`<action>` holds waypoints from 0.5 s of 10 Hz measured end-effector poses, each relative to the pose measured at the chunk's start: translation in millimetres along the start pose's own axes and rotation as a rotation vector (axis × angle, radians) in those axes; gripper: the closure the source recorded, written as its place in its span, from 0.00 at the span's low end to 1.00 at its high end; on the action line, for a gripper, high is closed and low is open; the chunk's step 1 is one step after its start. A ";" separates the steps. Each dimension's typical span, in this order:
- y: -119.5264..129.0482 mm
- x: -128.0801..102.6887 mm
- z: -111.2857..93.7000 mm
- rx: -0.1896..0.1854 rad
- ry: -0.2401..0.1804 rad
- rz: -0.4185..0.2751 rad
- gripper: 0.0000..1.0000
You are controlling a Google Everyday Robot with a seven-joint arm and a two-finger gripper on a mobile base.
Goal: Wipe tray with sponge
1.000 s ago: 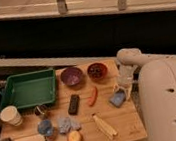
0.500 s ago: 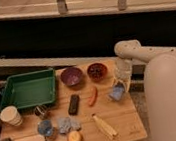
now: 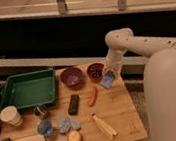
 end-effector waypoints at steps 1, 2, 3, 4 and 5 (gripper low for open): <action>-2.7 0.1 0.0 0.004 0.002 0.002 1.00; -1.2 1.0 0.2 0.003 0.004 0.000 1.00; 0.4 0.7 0.5 0.000 0.002 -0.001 1.00; -1.3 -0.1 -0.4 0.000 0.001 0.002 1.00; -2.4 -0.2 -0.4 -0.001 0.004 0.002 1.00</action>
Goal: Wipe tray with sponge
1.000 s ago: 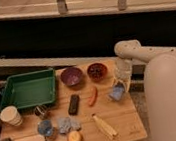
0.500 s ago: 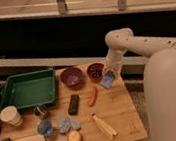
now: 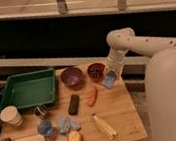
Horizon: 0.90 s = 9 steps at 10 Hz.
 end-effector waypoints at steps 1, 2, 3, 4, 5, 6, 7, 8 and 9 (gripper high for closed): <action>3.4 -0.1 -0.5 -0.005 -0.005 -0.011 1.00; 7.7 -2.5 -4.4 -0.016 -0.018 -0.020 1.00; 14.7 -3.2 -8.7 -0.030 -0.035 -0.037 1.00; 35.3 1.3 -16.3 -0.059 -0.057 -0.076 1.00; 57.9 8.0 -23.2 -0.086 -0.076 -0.118 1.00; 77.3 16.0 -29.4 -0.109 -0.089 -0.158 1.00; 101.2 27.8 -37.2 -0.138 -0.103 -0.210 1.00; 132.8 45.6 -45.6 -0.178 -0.114 -0.280 1.00; 151.2 57.6 -50.6 -0.204 -0.115 -0.324 1.00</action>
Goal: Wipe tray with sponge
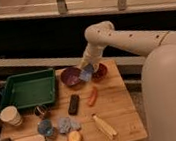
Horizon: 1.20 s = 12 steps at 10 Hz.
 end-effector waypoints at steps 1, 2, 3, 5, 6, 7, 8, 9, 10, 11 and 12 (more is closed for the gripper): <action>34.1 15.5 -1.0 -0.045 0.009 -0.075 1.00; 57.6 34.2 -2.4 -0.074 0.025 -0.135 1.00; 69.5 44.5 -3.0 -0.088 0.033 -0.166 1.00; 66.6 43.7 -3.7 -0.087 0.031 -0.164 1.00; 67.4 44.1 -3.2 -0.087 0.032 -0.165 1.00; 69.5 45.1 -2.8 -0.088 0.033 -0.168 1.00; 69.3 44.9 -2.9 -0.088 0.033 -0.168 1.00; 68.5 44.5 -3.1 -0.088 0.033 -0.167 1.00; 67.6 44.1 -3.2 -0.085 0.032 -0.167 1.00; 71.3 43.1 -3.6 -0.069 0.020 -0.191 1.00; 82.9 43.5 -1.6 -0.053 0.012 -0.232 1.00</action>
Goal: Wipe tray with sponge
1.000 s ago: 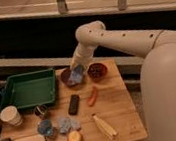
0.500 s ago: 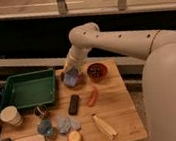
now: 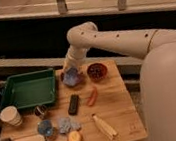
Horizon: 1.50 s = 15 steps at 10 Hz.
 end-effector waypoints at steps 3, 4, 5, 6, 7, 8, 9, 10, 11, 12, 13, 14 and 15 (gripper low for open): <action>51.1 -13.1 13.7 0.017 -0.012 -0.119 1.00; 78.1 -17.4 23.5 0.019 -0.013 -0.170 1.00; 98.6 -19.9 30.2 0.014 -0.011 -0.205 1.00; 121.5 -22.6 39.2 0.010 -0.009 -0.251 1.00; 145.3 -24.6 48.0 0.004 -0.006 -0.298 1.00; 170.6 -24.4 58.6 -0.006 0.002 -0.346 1.00; 193.6 -21.2 70.9 -0.025 0.019 -0.385 1.00; 203.2 -20.3 76.5 -0.032 0.026 -0.403 1.00; 203.3 -20.5 76.4 -0.032 0.026 -0.403 1.00; 200.4 -21.9 76.0 -0.030 0.025 -0.399 1.00; 200.9 -21.7 76.0 -0.030 0.025 -0.400 1.00; 201.8 -20.8 76.9 -0.028 0.027 -0.403 1.00; 201.5 -21.1 76.8 -0.022 0.028 -0.404 1.00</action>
